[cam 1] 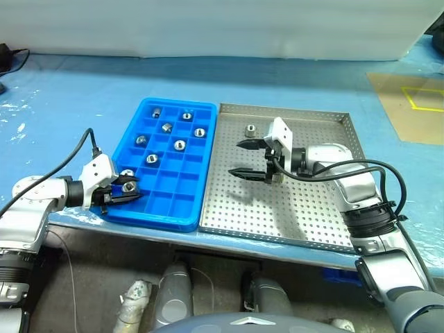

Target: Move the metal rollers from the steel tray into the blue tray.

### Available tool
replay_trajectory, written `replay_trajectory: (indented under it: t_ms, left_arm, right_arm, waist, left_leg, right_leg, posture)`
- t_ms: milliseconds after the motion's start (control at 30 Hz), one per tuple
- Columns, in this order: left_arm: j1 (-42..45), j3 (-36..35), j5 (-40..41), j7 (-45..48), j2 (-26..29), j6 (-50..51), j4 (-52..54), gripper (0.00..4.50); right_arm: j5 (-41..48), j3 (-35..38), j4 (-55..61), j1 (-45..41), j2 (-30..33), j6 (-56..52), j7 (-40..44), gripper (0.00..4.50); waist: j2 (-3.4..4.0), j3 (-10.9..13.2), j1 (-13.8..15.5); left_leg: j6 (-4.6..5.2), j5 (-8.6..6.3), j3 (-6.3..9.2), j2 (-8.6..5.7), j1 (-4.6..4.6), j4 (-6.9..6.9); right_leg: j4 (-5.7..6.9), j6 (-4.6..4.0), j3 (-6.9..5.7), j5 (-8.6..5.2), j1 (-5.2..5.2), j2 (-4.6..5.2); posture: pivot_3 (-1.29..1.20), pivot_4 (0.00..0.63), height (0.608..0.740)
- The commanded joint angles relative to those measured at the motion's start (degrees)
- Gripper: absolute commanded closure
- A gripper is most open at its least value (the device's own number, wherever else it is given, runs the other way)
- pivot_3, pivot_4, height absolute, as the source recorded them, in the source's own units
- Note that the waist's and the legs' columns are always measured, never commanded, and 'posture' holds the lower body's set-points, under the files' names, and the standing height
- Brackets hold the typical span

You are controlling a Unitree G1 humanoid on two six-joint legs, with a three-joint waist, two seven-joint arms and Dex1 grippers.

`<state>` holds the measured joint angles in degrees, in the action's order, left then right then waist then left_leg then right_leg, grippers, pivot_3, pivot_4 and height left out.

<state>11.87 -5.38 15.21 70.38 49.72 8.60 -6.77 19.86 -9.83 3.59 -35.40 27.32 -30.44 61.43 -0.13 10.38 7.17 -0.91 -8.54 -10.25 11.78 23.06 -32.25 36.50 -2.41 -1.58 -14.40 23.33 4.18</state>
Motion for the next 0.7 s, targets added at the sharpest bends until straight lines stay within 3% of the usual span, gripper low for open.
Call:
replay_trajectory:
  t_ms: [33,433,567,700]
  left_arm:
    - [-0.4,1.1,-0.6,1.0,0.7,-0.8,-0.4,2.62]
    - [-1.3,1.3,0.3,2.7,1.2,-1.5,0.3,2.62]
    - [-1.0,1.5,0.0,2.1,0.7,-2.3,-0.1,1.37]
    - [-0.8,1.9,-0.4,2.2,0.8,-2.6,-0.4,1.37]
  right_arm:
    - [2.1,-0.5,4.3,-0.6,-0.5,-1.4,-0.1,0.0]
    - [0.5,-2.0,2.7,0.4,-0.6,-0.4,-0.6,0.0]
    - [0.1,-2.4,2.6,0.7,-0.4,-0.2,-0.8,0.0]
    - [0.1,-2.4,2.9,1.0,-0.5,-0.4,-0.8,0.0]
  waist:
    - [0.0,0.0,0.0]
    - [0.0,0.0,-0.1]
    - [0.0,0.0,-0.1]
    - [0.0,0.0,-0.1]
  left_leg:
    - [0.0,0.0,0.0,0.0,-0.01,0.0]
    - [-0.08,0.04,0.0,-0.01,-0.15,-0.02]
    - [-0.08,0.04,0.0,-0.02,-0.14,-0.02]
    - [-0.09,0.05,-0.01,-0.02,-0.13,-0.02]
  right_leg:
    - [0.01,0.0,0.0,0.0,0.0,0.0]
    - [0.15,0.0,0.08,-0.01,-0.02,0.01]
    - [0.14,-0.01,0.08,-0.01,-0.01,0.01]
    - [0.13,-0.01,0.1,-0.02,0.0,0.01]
  posture:
    - [0.1,0.15,0.74]
    - [0.11,0.15,0.74]
    - [0.11,0.15,0.74]
    - [0.1,0.15,0.74]
